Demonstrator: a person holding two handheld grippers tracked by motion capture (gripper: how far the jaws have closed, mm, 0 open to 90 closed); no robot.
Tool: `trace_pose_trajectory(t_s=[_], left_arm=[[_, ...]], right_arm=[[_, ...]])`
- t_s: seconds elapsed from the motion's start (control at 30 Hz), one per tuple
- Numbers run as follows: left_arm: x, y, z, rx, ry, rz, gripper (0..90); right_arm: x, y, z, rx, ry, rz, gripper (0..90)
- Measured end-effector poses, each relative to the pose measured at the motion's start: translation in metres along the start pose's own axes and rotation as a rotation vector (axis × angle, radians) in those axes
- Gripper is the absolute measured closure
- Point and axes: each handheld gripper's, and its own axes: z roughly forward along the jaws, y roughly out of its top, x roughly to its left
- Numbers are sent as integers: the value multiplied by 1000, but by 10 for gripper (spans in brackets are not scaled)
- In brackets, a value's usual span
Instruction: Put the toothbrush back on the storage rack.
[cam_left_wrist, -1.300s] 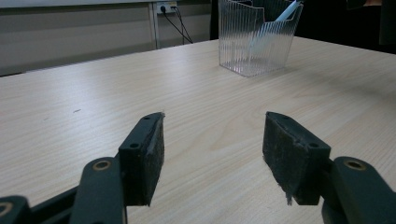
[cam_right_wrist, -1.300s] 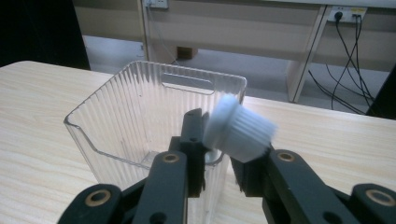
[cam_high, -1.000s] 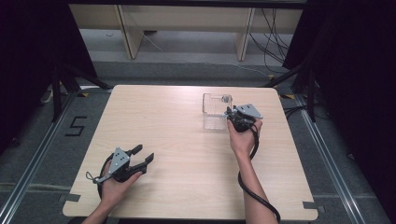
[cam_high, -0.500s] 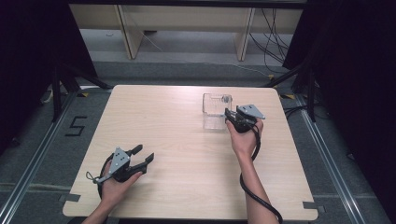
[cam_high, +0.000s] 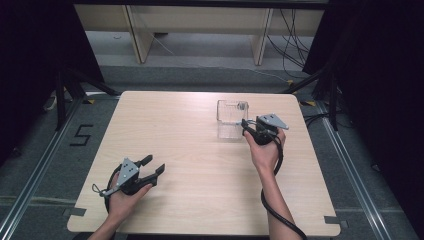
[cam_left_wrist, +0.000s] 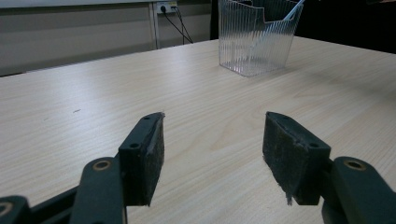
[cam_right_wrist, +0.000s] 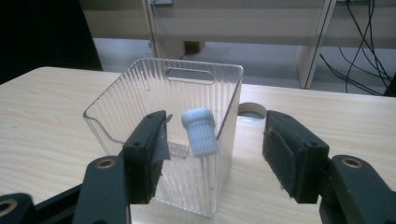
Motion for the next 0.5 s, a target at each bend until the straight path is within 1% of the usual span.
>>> trace_pose_trajectory(t_s=[0.07, 0.1, 0.13, 0.2, 0.23, 0.3, 0.33, 0.37, 0.4, 0.43, 0.47, 0.5], left_arm=[[0, 0, 0, -1, 0, 0, 383], [0, 0, 0, -1, 0, -1, 383], [0, 0, 0, -1, 0, -1, 383], [0, 0, 0, -1, 0, -1, 383], [0, 0, 0, -1, 0, -2, 383], [0, 0, 0, -2, 0, -2, 383], [0, 0, 0, -2, 0, -2, 383], [0, 0, 0, -2, 0, -3, 382], [0, 0, 0, -1, -1, -3, 383], [0, 0, 0, -2, -2, -3, 382], [0, 0, 0, -2, -1, -3, 382], [-1, 0, 0, -3, -2, -3, 382]], right_arm=[[2, -1, -3, 16, 4, 30, 401], [0, -2, -3, 10, 11, -7, 397], [2, -2, -5, 26, 0, 11, 394], [1, -3, -7, 24, 5, -14, 393], [2, -3, -9, 25, 0, -8, 393], [3, -4, -13, 27, 9, 12, 393], [2, -4, -14, 23, 3, -12, 392], [2, -4, -15, 21, 6, -2, 392], [3, -4, -17, 22, 7, -12, 391], [3, -5, -19, 25, 13, 7, 390], [3, -5, -20, 26, 7, -17, 390], [3, -6, -21, 20, 0, -23, 390]])
